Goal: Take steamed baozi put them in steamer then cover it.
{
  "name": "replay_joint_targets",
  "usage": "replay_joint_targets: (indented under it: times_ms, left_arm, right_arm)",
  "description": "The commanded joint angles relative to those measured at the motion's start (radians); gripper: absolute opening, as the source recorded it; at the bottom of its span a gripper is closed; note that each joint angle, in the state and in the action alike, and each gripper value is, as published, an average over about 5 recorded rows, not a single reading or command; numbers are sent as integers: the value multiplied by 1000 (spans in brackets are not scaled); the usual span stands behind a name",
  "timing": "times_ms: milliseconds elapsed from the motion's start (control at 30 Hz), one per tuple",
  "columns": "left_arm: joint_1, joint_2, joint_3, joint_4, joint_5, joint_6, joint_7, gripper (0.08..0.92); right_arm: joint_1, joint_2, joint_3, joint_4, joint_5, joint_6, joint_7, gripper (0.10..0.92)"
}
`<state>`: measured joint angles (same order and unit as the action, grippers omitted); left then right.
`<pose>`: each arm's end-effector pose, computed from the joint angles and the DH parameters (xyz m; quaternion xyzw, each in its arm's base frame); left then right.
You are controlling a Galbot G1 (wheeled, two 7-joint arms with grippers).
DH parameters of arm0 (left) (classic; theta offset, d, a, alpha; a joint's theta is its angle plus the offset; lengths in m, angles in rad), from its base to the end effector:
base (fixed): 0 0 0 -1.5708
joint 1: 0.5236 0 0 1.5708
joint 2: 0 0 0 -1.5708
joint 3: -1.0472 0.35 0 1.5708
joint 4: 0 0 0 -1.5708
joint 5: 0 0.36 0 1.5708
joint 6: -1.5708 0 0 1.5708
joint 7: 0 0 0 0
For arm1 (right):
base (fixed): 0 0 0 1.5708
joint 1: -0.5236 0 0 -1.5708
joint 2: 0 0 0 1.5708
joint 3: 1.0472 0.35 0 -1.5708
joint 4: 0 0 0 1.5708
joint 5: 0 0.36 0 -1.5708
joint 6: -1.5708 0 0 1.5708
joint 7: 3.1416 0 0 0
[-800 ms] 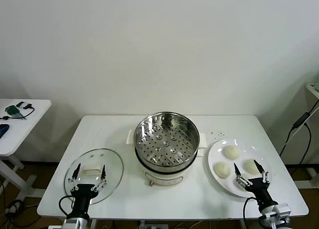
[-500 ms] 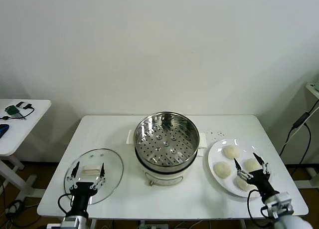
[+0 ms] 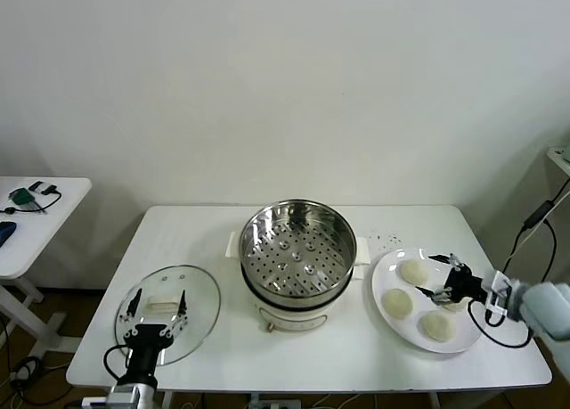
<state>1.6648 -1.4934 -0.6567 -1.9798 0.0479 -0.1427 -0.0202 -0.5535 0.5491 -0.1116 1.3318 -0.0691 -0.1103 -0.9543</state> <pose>0.1495 0.0597 -0.3549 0.0400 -0.9944 -0.0927 0.0304 0.4395 -0.2629 -0.2225 0.4280 -0.7006 0.4605 0.3376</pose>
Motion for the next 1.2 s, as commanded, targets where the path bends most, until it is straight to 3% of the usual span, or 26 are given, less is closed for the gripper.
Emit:
replay_joint_targets:
  times_ms: [33,200,467,1200]
  left_arm:
    - [-22,-2,-6,46,-31,25,-22,823]
    - [-30,-3,-19,60,-37,30,-25,823]
    - [-36,-1,-52,55,-40,38,-22,823]
    - [-33,2,-87,68,-46,33,-18,823]
  right_arm:
    - [558,-42,-563,-198,-131,1,-187,823]
    - [699,98,-772,-288,-95,-11,-201,823]
    - [692,263,-818,-424,-106,-16,-199,823]
    - [597,334,-776,-491,-123,-11,-196,810]
